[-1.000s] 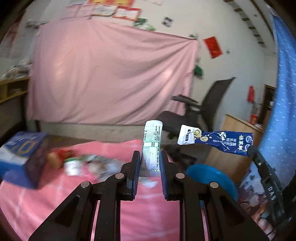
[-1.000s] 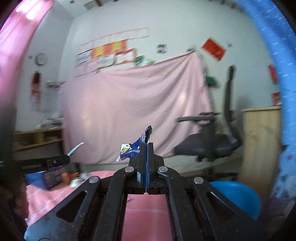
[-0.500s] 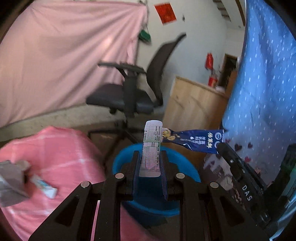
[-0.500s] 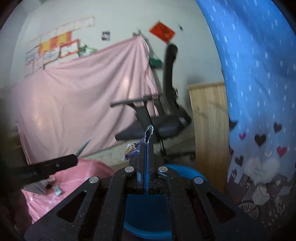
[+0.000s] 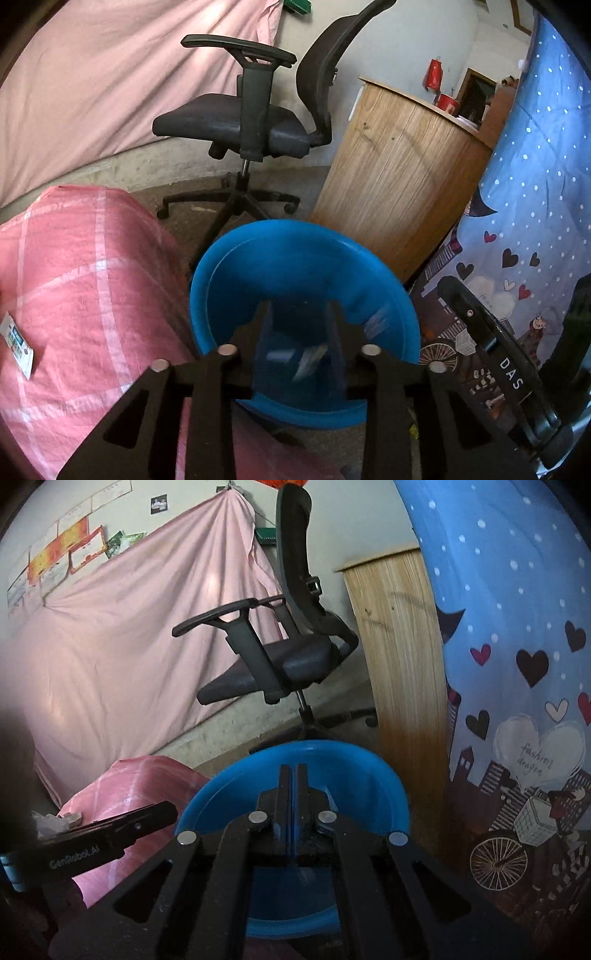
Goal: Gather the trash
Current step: 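Open both tools over the blue basin to drop the items, then grasp grey tissue with left tool while right grasps white tube packet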
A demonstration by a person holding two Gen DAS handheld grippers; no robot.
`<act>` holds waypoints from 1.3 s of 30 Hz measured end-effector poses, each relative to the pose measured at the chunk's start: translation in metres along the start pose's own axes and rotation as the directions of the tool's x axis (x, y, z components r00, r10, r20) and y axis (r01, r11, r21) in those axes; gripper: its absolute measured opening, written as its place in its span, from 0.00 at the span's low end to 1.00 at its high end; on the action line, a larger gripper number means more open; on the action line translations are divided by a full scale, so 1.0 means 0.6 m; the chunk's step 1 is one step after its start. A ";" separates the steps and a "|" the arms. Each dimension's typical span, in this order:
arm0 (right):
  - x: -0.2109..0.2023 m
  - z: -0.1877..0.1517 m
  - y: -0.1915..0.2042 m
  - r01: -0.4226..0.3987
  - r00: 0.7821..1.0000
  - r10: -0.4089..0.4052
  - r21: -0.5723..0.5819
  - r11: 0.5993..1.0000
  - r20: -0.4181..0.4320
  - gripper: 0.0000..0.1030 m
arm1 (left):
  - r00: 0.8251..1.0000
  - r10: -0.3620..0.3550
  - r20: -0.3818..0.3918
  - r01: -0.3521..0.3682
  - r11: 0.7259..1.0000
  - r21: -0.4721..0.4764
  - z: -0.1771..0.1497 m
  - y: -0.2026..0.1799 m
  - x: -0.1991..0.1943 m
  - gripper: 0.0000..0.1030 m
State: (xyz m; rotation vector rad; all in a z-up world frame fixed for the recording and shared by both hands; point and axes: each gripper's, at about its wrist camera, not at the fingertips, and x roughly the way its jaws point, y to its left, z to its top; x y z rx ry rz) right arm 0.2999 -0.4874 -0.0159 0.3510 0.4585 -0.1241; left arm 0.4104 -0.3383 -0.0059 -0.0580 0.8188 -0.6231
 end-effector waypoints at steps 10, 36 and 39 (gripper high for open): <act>-0.017 0.009 0.030 -0.040 0.997 0.044 -0.054 0.998 0.065 0.32 | 0.975 0.141 0.174 -0.127 0.988 -0.087 -0.020 0.039 -0.084 0.34; -0.099 -0.017 0.292 -0.256 0.893 0.356 -0.340 0.905 0.275 1.00 | 0.666 0.561 0.492 -0.452 0.828 -0.332 -0.159 0.218 -0.392 0.98; -0.102 -0.028 0.317 -0.285 0.876 0.391 -0.350 0.892 0.283 1.00 | 0.631 0.592 0.501 -0.485 0.805 -0.342 -0.183 0.238 -0.415 0.98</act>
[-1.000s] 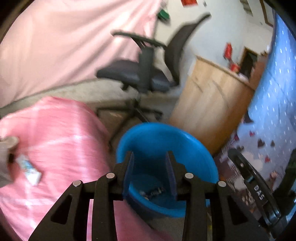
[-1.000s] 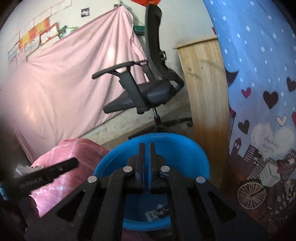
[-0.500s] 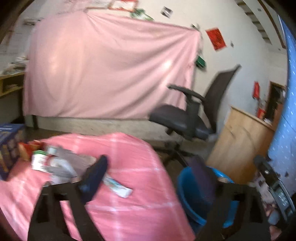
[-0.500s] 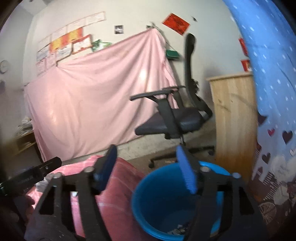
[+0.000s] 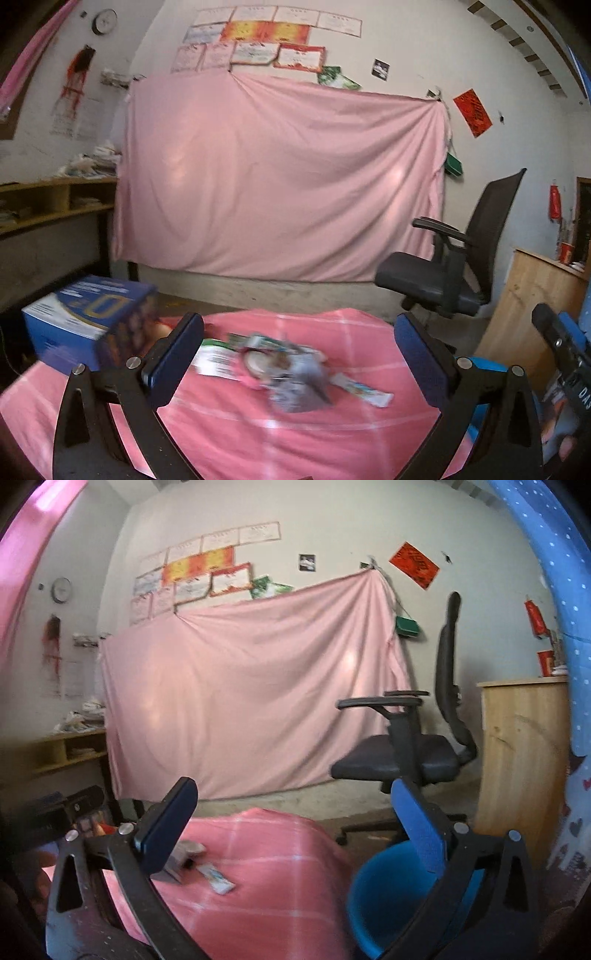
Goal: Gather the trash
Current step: 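Grasp grey tissue with left tool while right grasps white tube packet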
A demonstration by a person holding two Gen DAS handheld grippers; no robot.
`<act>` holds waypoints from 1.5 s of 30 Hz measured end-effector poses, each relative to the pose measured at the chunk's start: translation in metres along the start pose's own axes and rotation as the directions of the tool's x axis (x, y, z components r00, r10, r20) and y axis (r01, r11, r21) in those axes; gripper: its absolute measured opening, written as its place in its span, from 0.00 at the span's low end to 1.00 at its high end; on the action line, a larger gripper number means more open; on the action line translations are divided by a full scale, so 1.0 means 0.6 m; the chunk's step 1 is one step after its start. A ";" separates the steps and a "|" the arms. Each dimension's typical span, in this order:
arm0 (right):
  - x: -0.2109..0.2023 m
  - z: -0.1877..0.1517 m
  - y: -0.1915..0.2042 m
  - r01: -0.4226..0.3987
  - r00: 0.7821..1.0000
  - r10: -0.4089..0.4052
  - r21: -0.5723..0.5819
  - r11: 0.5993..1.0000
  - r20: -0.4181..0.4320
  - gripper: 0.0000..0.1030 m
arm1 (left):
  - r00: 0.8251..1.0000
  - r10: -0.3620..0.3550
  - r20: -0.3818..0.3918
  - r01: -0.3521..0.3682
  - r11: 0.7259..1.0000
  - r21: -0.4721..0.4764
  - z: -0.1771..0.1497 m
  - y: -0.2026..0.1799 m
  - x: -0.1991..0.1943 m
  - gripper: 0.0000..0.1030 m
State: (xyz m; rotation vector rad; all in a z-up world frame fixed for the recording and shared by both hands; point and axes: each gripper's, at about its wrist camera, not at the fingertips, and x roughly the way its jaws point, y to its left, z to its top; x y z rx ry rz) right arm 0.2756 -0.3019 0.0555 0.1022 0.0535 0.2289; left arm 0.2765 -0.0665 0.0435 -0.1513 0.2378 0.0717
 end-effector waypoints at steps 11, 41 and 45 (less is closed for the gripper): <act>0.066 -0.034 0.095 -0.103 0.992 0.098 -0.066 0.992 -0.085 1.00 | 0.995 0.097 0.018 -0.098 0.994 0.049 -0.042 0.102 -0.018 0.98; 0.221 -0.157 0.066 -0.192 0.743 0.072 -0.108 0.975 -0.666 0.69 | 0.870 -0.286 -0.402 0.263 0.958 -0.114 -0.091 0.043 0.115 0.47; 0.225 -0.155 0.065 -0.197 0.739 0.088 -0.089 0.976 -0.668 0.68 | 0.849 -0.297 -0.436 0.236 0.953 -0.191 -0.085 0.045 0.146 0.35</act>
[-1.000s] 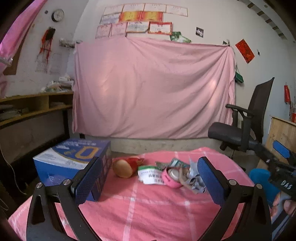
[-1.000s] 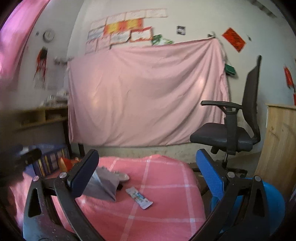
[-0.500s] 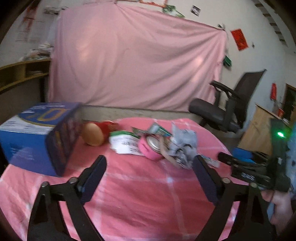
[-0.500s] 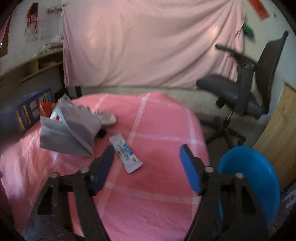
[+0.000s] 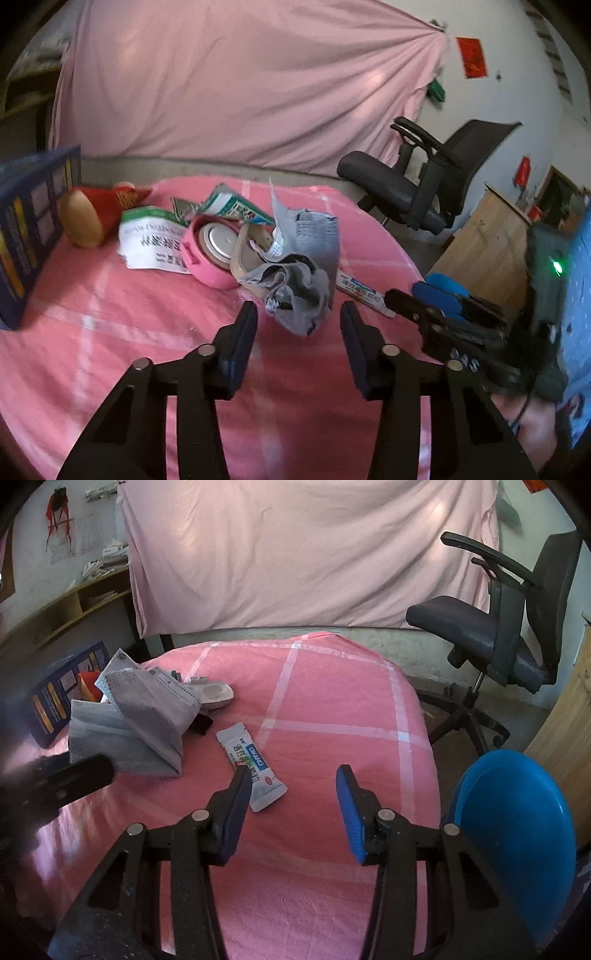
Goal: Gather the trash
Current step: 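Grasp grey tissue with left tool while right grasps white tube packet, then carry grey tissue in left tool while right carries white packet to the basin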
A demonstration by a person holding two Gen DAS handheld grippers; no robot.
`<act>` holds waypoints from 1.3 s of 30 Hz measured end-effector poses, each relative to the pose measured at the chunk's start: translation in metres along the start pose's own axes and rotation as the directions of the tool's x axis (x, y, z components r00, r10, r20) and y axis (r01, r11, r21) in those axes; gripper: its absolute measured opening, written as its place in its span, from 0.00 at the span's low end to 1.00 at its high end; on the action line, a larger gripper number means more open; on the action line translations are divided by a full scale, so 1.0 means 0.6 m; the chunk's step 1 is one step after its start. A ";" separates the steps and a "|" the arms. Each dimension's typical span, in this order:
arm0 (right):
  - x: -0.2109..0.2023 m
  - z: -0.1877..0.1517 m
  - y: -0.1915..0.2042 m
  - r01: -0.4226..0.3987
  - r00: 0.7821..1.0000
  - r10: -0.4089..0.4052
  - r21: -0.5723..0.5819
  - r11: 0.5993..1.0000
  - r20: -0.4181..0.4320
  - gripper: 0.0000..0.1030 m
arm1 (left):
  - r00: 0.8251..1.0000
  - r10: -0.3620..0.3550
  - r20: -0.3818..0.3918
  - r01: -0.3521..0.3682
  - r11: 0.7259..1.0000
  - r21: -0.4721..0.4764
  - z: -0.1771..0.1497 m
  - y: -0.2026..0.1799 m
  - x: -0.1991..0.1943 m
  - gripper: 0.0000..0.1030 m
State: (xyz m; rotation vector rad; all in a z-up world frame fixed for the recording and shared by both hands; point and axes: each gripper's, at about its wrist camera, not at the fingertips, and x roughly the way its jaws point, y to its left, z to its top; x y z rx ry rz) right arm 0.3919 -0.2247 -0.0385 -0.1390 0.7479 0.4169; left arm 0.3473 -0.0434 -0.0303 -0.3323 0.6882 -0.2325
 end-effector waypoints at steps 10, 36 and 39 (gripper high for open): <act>0.033 0.005 0.037 -0.024 0.997 0.017 -0.088 0.996 -0.082 0.63 | 1.000 0.017 -0.010 -0.017 0.999 -0.036 0.014 0.018 -0.008 0.03; -0.154 -0.032 -0.009 0.003 0.932 0.002 -0.013 1.000 0.361 0.46 | 0.987 0.046 0.152 -0.085 0.962 0.258 -0.014 -0.127 -0.116 0.01; -0.192 -0.034 -0.025 0.027 0.891 -0.039 0.033 0.999 0.452 0.46 | 0.981 0.014 0.196 -0.078 0.944 0.320 -0.008 -0.167 -0.119 0.01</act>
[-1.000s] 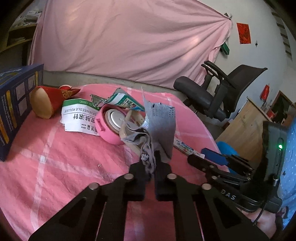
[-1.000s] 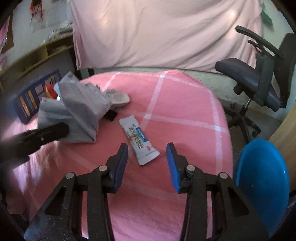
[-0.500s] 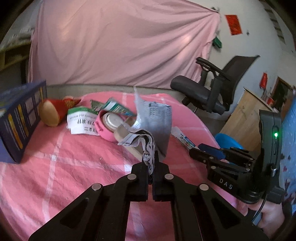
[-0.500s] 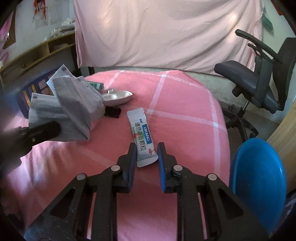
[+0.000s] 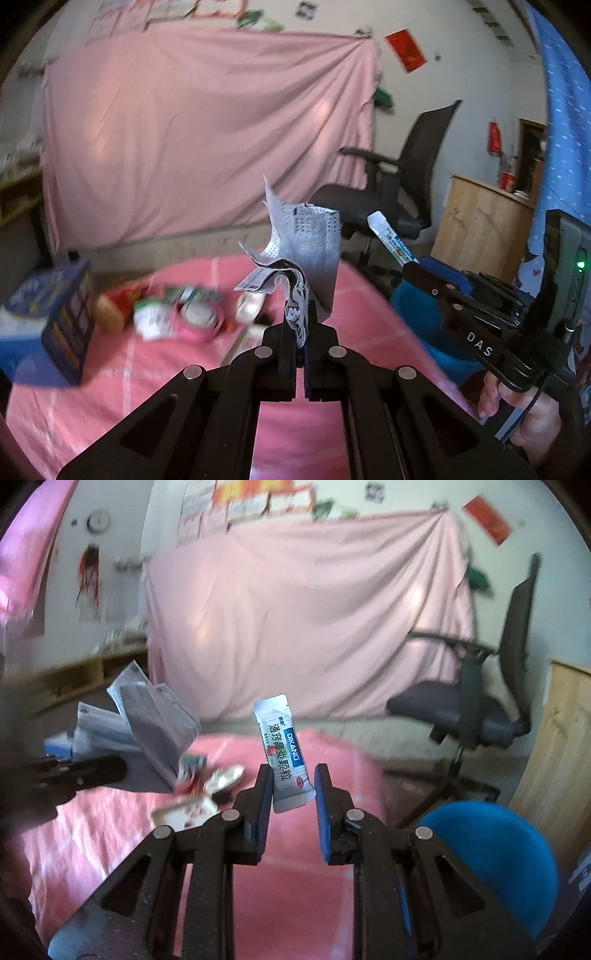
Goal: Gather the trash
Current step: 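Carry grey tissue in left tool while right carries white packet to the basin, then open both tools over the blue basin to release the items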
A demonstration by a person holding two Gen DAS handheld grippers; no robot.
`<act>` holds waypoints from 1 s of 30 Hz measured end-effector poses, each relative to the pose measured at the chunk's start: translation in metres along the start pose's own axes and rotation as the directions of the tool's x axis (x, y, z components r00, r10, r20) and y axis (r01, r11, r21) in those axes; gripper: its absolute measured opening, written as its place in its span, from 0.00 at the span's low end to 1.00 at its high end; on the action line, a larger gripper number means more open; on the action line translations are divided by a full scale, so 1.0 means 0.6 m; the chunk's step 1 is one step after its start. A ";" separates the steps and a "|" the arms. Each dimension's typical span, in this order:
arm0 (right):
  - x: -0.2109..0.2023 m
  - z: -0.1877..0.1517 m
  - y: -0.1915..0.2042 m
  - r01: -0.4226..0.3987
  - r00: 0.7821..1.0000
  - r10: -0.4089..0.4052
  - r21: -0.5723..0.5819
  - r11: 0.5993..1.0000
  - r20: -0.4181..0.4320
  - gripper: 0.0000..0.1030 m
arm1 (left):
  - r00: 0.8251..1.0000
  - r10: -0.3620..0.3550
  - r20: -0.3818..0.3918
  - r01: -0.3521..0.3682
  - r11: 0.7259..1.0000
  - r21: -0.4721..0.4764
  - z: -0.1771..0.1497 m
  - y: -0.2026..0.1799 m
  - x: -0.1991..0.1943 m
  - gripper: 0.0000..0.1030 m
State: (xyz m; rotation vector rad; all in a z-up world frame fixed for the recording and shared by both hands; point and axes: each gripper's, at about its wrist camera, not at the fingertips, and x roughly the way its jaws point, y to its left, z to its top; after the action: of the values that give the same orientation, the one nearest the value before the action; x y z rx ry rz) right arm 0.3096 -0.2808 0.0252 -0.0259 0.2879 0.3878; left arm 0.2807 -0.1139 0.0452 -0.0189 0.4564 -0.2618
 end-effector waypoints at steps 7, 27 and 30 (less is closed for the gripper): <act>-0.072 0.020 -0.054 0.082 0.986 -0.089 0.054 0.995 0.141 0.46 | 0.994 -0.078 0.074 0.068 0.989 0.129 0.043 -0.078 0.022 0.01; -0.123 -0.031 -0.239 0.344 0.936 -0.348 0.309 0.887 -0.047 0.46 | 0.942 -0.310 -0.129 0.319 0.946 0.059 0.059 -0.277 0.206 0.01; -0.120 -0.042 -0.262 0.362 0.931 -0.355 0.341 0.867 -0.087 0.46 | 0.932 -0.324 -0.160 0.336 0.940 0.052 0.055 -0.295 0.230 0.01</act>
State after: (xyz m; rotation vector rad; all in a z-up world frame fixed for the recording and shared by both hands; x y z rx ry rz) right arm 0.2982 -0.4548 0.0167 0.2670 0.3631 -0.0406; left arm 0.3709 -0.3212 0.0285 0.0016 0.5922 -0.6167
